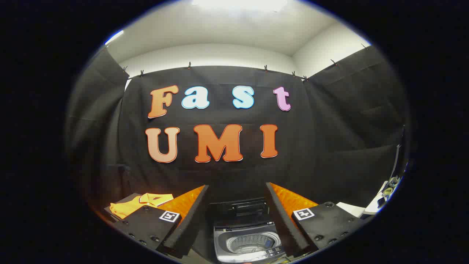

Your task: Put the clothes into the washing machine and then close the washing machine lid.

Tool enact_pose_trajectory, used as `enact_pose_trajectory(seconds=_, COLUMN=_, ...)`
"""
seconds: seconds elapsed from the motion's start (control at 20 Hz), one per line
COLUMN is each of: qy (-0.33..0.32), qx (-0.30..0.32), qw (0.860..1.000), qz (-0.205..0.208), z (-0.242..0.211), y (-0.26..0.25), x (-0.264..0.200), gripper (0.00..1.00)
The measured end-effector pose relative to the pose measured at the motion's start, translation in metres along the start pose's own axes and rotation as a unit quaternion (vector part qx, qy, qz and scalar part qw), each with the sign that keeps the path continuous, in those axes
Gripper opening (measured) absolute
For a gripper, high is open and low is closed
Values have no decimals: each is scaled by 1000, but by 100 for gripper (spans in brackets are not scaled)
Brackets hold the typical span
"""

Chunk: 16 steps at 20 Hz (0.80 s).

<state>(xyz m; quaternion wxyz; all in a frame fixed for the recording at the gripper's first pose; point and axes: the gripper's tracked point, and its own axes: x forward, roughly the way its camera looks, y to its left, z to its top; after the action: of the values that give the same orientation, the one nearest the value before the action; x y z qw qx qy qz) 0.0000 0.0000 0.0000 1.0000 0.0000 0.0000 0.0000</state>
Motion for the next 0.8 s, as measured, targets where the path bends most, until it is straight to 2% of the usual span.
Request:
enact_pose_trajectory(seconds=0.25, qy=-7, qx=-12, qw=1000, qz=-17, z=3, y=-16, x=3, gripper=97)
enact_pose_trajectory(seconds=0.8, qy=-14, qx=-23, qw=1000, qz=10, z=4, y=7, x=7, gripper=97)
